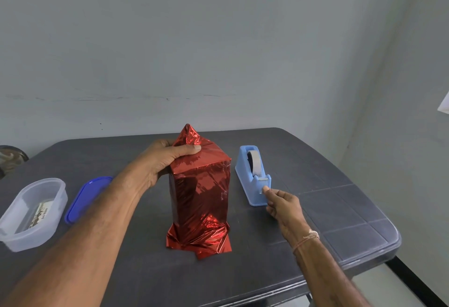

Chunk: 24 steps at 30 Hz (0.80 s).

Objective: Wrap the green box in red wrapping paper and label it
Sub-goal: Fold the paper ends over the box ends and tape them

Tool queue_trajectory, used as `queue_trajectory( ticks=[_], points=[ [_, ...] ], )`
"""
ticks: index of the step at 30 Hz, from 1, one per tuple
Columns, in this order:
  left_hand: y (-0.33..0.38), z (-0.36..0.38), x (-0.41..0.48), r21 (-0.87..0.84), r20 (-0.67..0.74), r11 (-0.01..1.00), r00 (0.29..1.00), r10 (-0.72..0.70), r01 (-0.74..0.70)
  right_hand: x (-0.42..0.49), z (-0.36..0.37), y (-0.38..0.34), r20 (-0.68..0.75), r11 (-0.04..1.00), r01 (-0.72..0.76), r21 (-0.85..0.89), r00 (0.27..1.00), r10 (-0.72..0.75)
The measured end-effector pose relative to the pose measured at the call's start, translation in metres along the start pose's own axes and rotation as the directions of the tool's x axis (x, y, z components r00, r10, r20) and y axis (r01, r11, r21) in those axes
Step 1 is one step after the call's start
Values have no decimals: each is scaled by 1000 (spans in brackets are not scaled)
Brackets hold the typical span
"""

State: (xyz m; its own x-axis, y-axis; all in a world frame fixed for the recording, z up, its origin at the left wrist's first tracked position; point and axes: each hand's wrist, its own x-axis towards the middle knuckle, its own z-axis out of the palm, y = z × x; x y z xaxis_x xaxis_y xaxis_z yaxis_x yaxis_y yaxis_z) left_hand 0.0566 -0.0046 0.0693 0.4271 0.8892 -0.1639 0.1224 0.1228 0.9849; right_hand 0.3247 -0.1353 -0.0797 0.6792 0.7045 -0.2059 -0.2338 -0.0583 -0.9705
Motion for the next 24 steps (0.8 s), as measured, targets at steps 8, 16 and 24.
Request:
queue_trajectory(
  ticks=[8, 16, 24],
  points=[
    [1, 1, 0, 7, 17, 1000, 1000, 3, -3, 2, 7, 13, -119, 996, 77, -54, 989, -83],
    [-1, -1, 3, 12, 12, 1000, 1000, 7, -7, -5, 11, 22, -231, 959, 94, -266, 960, -159],
    [-2, -2, 3, 0, 26, 1000, 999, 20, -20, -50, 12, -28, 348, 979, 180, -92, 927, -138]
  ],
)
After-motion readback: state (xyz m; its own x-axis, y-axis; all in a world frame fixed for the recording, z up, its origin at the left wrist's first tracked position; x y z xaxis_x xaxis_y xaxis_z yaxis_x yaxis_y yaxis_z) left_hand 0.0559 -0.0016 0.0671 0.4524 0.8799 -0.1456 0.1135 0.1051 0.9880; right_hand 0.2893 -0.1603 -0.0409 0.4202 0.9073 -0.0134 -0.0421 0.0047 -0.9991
